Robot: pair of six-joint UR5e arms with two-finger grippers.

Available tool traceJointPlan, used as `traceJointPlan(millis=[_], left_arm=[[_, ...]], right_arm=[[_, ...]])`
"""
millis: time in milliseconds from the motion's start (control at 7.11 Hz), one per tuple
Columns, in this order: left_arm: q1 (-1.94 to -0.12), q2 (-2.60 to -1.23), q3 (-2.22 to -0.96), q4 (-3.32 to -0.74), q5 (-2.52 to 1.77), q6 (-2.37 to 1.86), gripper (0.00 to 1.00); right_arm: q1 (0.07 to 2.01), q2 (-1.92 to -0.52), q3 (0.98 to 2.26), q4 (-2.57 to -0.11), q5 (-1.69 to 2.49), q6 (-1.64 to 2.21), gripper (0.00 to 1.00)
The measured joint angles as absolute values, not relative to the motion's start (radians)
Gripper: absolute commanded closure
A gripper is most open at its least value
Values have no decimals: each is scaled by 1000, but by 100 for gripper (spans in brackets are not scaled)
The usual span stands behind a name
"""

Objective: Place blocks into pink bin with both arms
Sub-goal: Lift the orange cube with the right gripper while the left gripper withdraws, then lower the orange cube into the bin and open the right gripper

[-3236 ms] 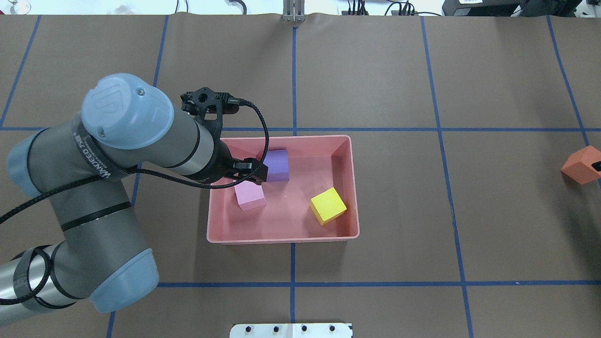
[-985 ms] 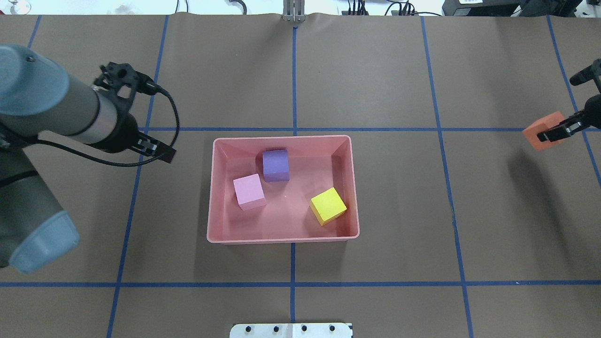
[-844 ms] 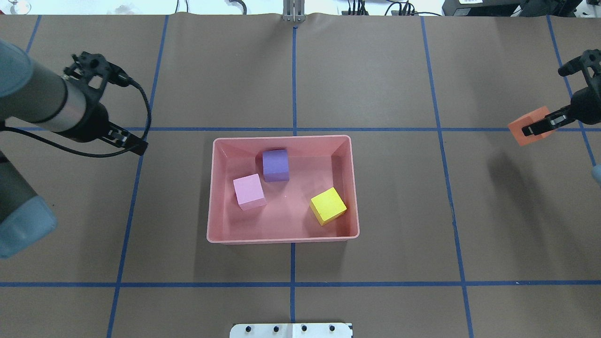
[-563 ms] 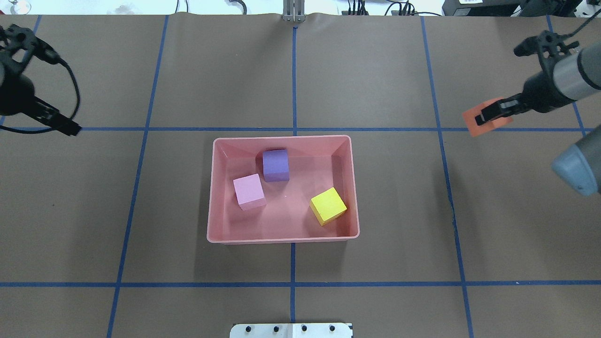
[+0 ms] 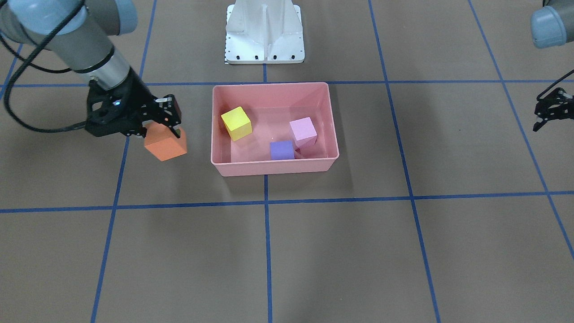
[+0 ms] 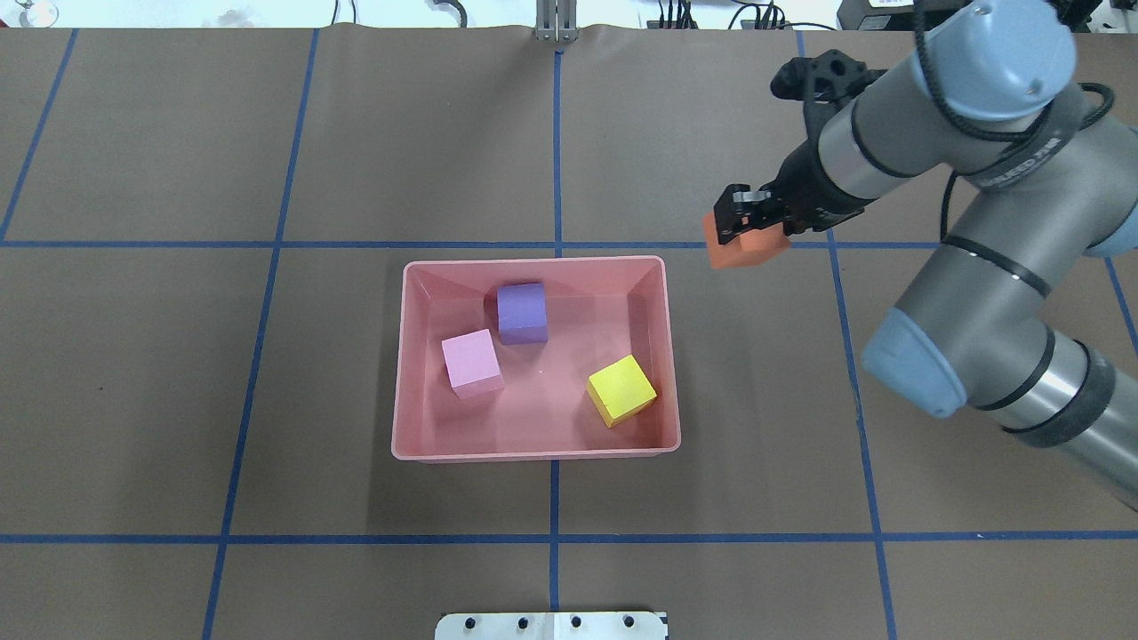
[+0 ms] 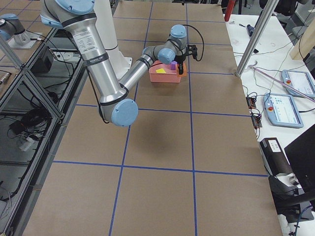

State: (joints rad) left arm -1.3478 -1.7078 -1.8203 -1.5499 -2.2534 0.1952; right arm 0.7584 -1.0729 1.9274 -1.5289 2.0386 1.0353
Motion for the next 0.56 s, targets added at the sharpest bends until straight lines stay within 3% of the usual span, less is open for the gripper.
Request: traceJointPlan(millis=[141,281,422,563], left_arm=[[-1356,-1707,-1812,-1550,-2257,206,0],[-1358,-1707,-1808,-1549,-2258,208,0],[-1358,-1707,-1805,-1549,-2258,208,0],[-1358,-1707,-1803,-1549,-2259,207,0]], right_arm=[[665,-1004,1935,-1598,1936,1121,71],[573,-940,1934,-1661,1835,1202,42],[494,-887,1927,-1710,1746,1283,6],[430,-854,1919,-1742,1668,1338,3]])
